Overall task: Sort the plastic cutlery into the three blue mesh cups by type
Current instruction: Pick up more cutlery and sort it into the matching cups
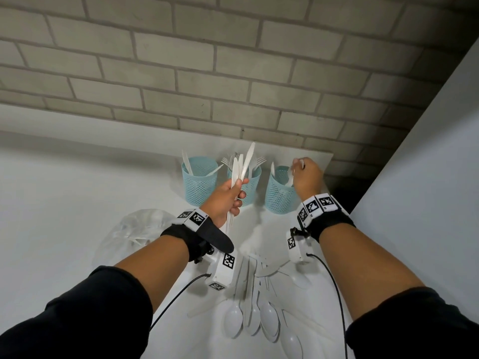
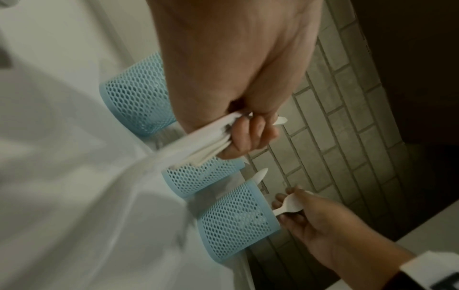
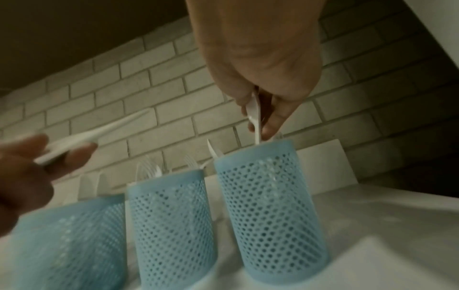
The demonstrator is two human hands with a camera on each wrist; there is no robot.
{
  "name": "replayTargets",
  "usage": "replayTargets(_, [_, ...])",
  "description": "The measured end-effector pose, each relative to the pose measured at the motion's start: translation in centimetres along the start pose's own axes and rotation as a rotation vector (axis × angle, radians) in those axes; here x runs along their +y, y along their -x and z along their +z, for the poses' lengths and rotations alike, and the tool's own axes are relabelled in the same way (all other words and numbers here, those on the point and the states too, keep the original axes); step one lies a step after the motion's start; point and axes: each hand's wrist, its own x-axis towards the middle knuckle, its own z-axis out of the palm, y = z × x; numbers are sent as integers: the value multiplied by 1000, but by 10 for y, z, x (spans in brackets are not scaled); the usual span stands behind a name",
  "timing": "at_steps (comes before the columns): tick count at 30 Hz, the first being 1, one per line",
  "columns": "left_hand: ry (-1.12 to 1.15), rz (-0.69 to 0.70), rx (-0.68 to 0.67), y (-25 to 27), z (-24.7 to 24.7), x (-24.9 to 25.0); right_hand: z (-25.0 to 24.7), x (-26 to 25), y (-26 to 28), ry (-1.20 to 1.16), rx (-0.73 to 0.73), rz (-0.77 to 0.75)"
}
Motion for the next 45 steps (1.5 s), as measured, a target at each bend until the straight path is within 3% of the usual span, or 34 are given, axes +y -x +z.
replayTargets(3, [28, -17, -10, 0, -4, 1, 0, 0, 6, 23, -29, -3])
replayTargets(7, [129, -61, -61, 3, -5, 3, -2, -24, 12, 20, 144, -288])
replayTargets(10, [173, -71, -91, 5, -5, 3, 0, -49, 23, -110, -38, -418])
replayTargets(13, [193, -84, -127, 6, -4, 2, 7, -66, 33, -248, -379, -290])
replayTargets(15, [172, -96, -143, 8, -4, 2, 12, -69, 36, -310, -486, -195])
replayTargets(20, [128, -96, -178, 16, -12, 6, 10, -68, 34, -448, -505, -36])
replayTargets(24, [103, -94, -186, 18, -15, 7, 1, -68, 33, -516, -571, -2])
replayTargets(33, [54, -115, -224, 16, -11, 2, -1, -73, 41, -416, -743, 49])
replayTargets(39, [64, -114, -203, 19, -23, -2, -3, -64, 36, -564, -603, 142])
replayTargets(45, [92, -90, -128, 21, -27, -2, -7, -59, 35, -581, -585, 172])
